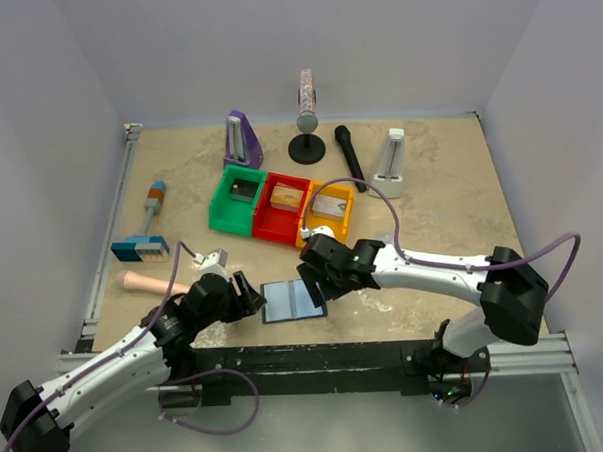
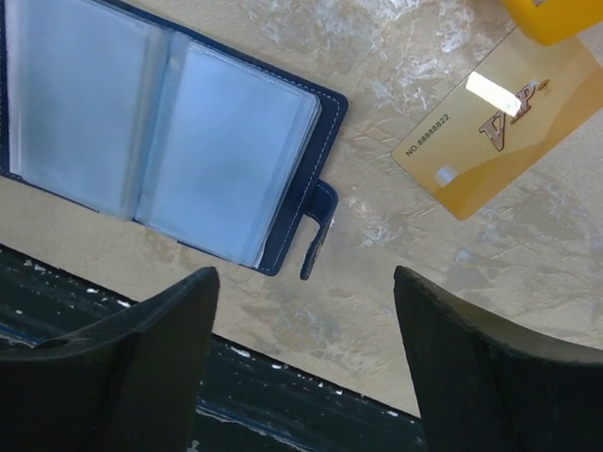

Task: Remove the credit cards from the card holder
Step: Remove the credit card from the card holder.

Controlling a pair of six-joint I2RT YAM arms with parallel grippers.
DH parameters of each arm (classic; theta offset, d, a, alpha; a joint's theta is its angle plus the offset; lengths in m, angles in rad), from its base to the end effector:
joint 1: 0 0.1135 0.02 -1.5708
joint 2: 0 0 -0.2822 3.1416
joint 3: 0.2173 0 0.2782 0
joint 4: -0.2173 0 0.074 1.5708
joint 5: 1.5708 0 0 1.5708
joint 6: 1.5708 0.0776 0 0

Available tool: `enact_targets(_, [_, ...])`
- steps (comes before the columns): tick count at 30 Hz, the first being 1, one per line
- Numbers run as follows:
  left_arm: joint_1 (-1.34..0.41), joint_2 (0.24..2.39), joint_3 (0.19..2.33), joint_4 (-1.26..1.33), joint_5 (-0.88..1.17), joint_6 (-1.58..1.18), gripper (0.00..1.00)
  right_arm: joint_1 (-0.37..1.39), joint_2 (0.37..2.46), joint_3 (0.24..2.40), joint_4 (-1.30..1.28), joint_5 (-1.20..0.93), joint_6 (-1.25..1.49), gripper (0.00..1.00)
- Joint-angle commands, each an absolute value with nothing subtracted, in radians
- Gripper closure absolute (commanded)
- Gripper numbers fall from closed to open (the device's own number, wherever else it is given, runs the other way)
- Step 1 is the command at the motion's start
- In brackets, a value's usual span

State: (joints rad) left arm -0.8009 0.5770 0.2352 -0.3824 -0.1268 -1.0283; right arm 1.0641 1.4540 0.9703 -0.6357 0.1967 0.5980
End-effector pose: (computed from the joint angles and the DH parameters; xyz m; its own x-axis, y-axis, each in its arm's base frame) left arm 0.1272 -0.1171 0.1329 -0.7916 -0.4040 -0.4585 -0.0613 0.7990 -0.5982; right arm 0.1690 0.2733 0.1855 -0.8204 -0.3403 -0.4595 -0.4286 0.8979 0.1002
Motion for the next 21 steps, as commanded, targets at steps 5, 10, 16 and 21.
enact_targets(5, [-0.804, 0.584, 0.229, -0.324, -0.092, -0.986, 0.37, 1.054, 1.545, 1.028, -0.687, 0.206, 0.624, 0.52])
enact_targets(10, [-0.804, 0.603, 0.232, -0.296, -0.071, -0.974, 0.4, 1.025, 1.563, 1.005, -0.667, 0.183, 0.629, 0.59])
enact_targets(16, [-0.804, 0.624, 0.232, -0.273, -0.049, -0.965, 0.41, 1.003, 1.572, 0.994, -0.631, 0.149, 0.606, 0.59])
enact_targets(21, [-0.804, 0.632, 0.233, -0.268, -0.043, -0.963, 0.42, 1.003, 1.609, 1.012, -0.623, 0.111, 0.592, 0.63])
